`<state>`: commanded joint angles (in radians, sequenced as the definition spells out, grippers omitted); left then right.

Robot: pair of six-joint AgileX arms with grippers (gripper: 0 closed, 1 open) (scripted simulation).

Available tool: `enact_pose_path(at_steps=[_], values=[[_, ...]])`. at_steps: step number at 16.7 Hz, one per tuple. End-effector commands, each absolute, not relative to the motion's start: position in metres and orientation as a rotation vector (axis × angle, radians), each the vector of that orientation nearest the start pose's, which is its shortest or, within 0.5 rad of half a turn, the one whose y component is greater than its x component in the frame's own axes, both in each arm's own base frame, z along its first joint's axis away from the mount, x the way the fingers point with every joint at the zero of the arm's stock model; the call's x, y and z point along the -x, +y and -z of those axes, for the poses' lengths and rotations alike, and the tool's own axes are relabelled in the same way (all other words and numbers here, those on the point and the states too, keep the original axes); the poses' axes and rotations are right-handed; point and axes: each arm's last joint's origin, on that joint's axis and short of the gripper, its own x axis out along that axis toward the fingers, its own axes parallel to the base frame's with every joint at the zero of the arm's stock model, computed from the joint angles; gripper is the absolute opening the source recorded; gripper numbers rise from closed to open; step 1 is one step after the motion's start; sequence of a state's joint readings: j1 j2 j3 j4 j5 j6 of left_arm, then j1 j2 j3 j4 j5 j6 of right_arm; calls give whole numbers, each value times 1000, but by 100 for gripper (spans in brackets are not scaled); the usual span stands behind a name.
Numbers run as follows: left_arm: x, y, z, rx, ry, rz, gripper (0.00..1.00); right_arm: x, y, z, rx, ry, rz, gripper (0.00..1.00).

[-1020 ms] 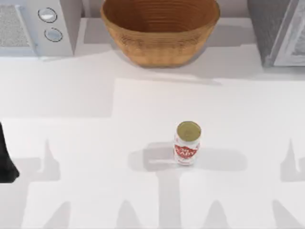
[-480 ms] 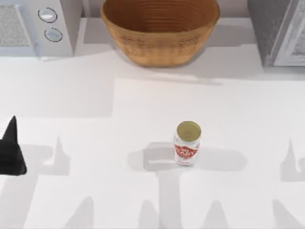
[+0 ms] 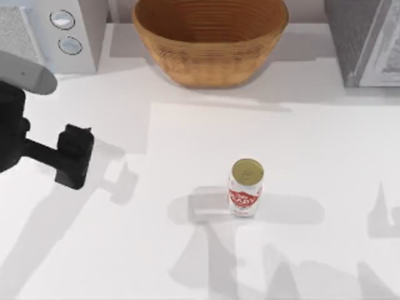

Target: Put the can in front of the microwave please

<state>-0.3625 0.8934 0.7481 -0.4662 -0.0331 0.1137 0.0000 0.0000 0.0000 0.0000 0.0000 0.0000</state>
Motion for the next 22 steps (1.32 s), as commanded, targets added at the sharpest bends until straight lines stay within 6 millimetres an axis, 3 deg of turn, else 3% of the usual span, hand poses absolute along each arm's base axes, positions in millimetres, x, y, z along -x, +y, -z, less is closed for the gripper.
enact_pose_path(at_steps=[5, 10, 16, 22], values=[[-242, -139, -291, -381, 860, 515, 100, -106, -1, -160, 0, 0, 0, 100], [-285, -221, -276, -518, 1103, 623, 100, -106, -1, -160, 0, 0, 0, 100], [-306, -296, -243, -620, 1315, 666, 100, -106, -1, -160, 0, 0, 0, 100], [-311, -331, -221, -642, 1438, 649, 100, -106, -1, -160, 0, 0, 0, 100]])
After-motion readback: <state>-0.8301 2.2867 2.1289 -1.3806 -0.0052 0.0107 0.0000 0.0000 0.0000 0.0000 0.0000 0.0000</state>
